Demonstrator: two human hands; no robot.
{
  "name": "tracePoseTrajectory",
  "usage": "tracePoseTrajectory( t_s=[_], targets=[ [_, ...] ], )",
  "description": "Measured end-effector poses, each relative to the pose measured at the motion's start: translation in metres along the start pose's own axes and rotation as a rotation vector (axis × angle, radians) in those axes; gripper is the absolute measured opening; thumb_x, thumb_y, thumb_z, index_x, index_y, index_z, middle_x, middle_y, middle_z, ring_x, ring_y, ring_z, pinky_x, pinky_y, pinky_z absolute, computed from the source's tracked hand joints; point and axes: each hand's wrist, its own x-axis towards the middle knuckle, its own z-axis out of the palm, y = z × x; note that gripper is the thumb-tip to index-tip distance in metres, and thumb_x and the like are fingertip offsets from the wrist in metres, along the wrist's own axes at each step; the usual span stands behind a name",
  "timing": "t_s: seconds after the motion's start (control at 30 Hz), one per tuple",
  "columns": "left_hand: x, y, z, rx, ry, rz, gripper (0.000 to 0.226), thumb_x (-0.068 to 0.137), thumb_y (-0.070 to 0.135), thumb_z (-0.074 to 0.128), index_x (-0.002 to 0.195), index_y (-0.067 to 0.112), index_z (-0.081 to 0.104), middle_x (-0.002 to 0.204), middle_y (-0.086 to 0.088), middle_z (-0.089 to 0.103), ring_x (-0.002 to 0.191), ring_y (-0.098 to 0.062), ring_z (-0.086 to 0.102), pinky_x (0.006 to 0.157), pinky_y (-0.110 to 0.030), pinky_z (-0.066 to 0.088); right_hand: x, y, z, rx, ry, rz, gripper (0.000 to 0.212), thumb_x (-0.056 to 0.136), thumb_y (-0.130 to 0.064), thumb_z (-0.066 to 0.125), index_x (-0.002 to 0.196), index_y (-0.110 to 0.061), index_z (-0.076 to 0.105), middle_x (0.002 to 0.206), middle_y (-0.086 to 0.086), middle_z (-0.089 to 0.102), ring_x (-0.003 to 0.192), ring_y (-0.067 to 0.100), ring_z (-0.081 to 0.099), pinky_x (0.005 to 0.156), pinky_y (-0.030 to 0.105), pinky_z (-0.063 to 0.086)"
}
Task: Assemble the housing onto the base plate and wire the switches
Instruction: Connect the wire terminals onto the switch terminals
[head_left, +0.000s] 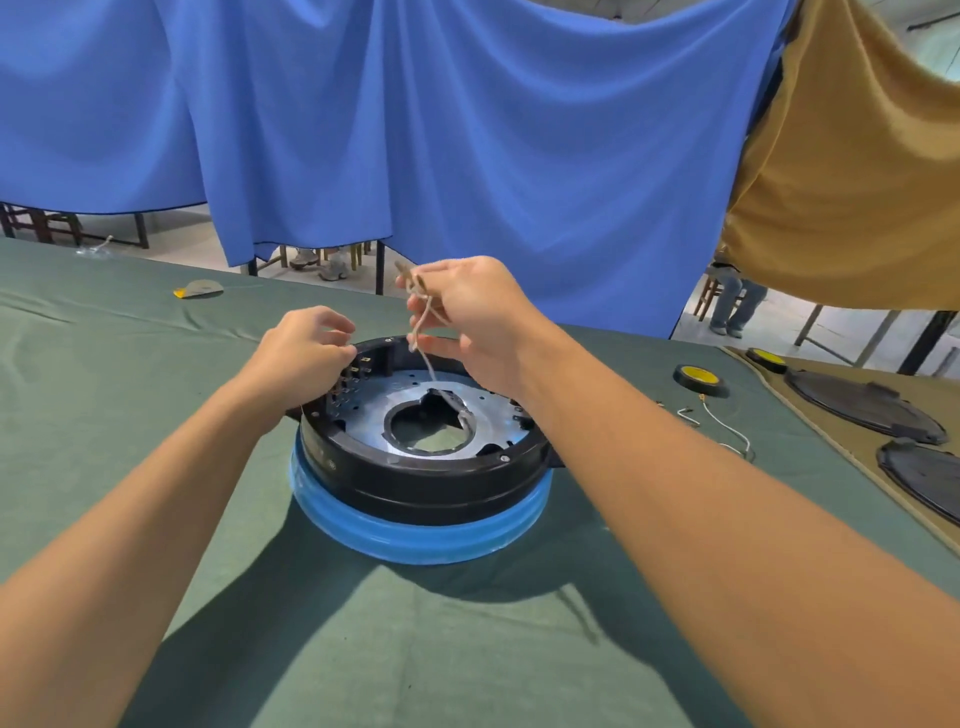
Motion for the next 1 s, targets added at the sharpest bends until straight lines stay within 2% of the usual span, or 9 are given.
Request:
tracePoseTrajectory(
  t_s=[0.07,0.13,0.3,0.4,0.5,0.6,0.67,0.77,1.0],
  targets=[
    [0.001,-0.002,0.001,-0.04,-0.005,0.007,0.024,0.093,0.008,0.059,0.113,0.022,0.062,0.124,-0.008,0.066,0.105,-0.025,0.063,0.083,-0.038,0.054,0.007,0.002,0.003,0.231,0.017,0.064,0.014,0.093,0.0,0.05,0.091,-0.001,0.064,0.067,0.005,0.05,0.06,0.015,0.048,0.069,0.037,0.058],
    [0.0,-0.004,0.004,-0.064,-0.017,0.005,0.028,0.093,0.005,0.059,0.114,0.023,0.061,0.128,-0.008,0.064,0.108,-0.025,0.062,0.085,-0.041,0.055,0.014,0.006,0.005,0.244,0.022,0.105,0.012,0.093,0.001,0.051,0.09,-0.001,0.062,0.068,0.006,0.048,0.059,0.015,0.046,0.07,0.037,0.058],
    [-0.001,-0.005,0.003,-0.104,-0.034,-0.017,0.034,0.094,0.001,0.058,0.12,0.022,0.061,0.132,-0.006,0.062,0.109,-0.025,0.061,0.085,-0.045,0.057,0.023,0.014,-0.001,-0.265,0.042,0.059,0.007,0.093,-0.003,0.051,0.094,-0.004,0.058,0.071,0.003,0.05,0.055,0.012,0.045,0.054,0.022,0.051],
    [-0.001,-0.001,0.0,-0.146,-0.062,-0.06,0.035,0.092,-0.005,0.057,0.111,0.023,0.066,0.124,-0.004,0.066,0.105,-0.023,0.063,0.084,-0.042,0.057,0.02,0.023,0.001,-0.381,-0.034,0.083,0.018,0.096,-0.004,0.051,0.08,-0.006,0.058,0.069,0.003,0.049,0.059,0.013,0.044,0.061,0.028,0.059],
    [-0.006,0.006,-0.002,-0.158,-0.108,-0.063,0.038,0.086,-0.013,0.056,0.101,0.019,0.069,0.108,-0.005,0.071,0.101,-0.018,0.065,0.087,-0.039,0.056,0.014,0.039,0.005,-0.439,-0.123,0.12,0.024,0.098,-0.005,0.049,0.074,-0.004,0.054,0.07,0.006,0.045,0.062,0.016,0.041,0.058,0.027,0.053],
    [-0.011,0.012,-0.006,-0.166,-0.15,-0.068,0.034,0.08,-0.014,0.063,0.095,0.016,0.07,0.099,-0.005,0.072,0.095,-0.017,0.068,0.078,-0.031,0.055,0.009,0.056,0.005,-0.604,-0.193,0.096,0.022,0.096,-0.004,0.048,0.074,-0.003,0.051,0.067,0.009,0.037,0.064,0.021,0.037,0.065,0.035,0.046],
    [-0.014,0.014,-0.007,-0.16,-0.16,-0.067,0.029,0.077,-0.012,0.068,0.093,0.012,0.07,0.096,-0.007,0.073,0.094,-0.02,0.069,0.079,-0.03,0.054,0.006,0.064,0.001,-0.725,-0.21,0.088,0.025,0.094,-0.006,0.048,0.076,0.008,0.055,0.068,0.01,0.04,0.065,0.022,0.038,0.065,0.036,0.042],
    [-0.019,0.015,-0.004,-0.14,-0.117,-0.073,0.024,0.074,-0.005,0.076,0.09,0.013,0.071,0.091,-0.004,0.075,0.094,-0.022,0.07,0.082,-0.034,0.056,0.002,0.068,-0.004,-0.802,-0.241,0.079,0.028,0.092,-0.008,0.049,0.103,0.017,0.057,0.075,0.011,0.045,0.07,0.023,0.041,0.063,0.035,0.039],
    [-0.053,0.013,0.022,-0.128,0.134,-0.046,0.018,0.068,0.016,0.077,0.079,0.03,0.072,0.087,0.008,0.074,0.095,-0.017,0.067,0.088,-0.038,0.055,-0.015,0.066,-0.011,-0.832,-0.288,0.069,0.027,0.09,-0.009,0.051,0.1,0.015,0.061,0.073,0.013,0.05,0.068,0.022,0.042,0.062,0.034,0.039]
  ],
)
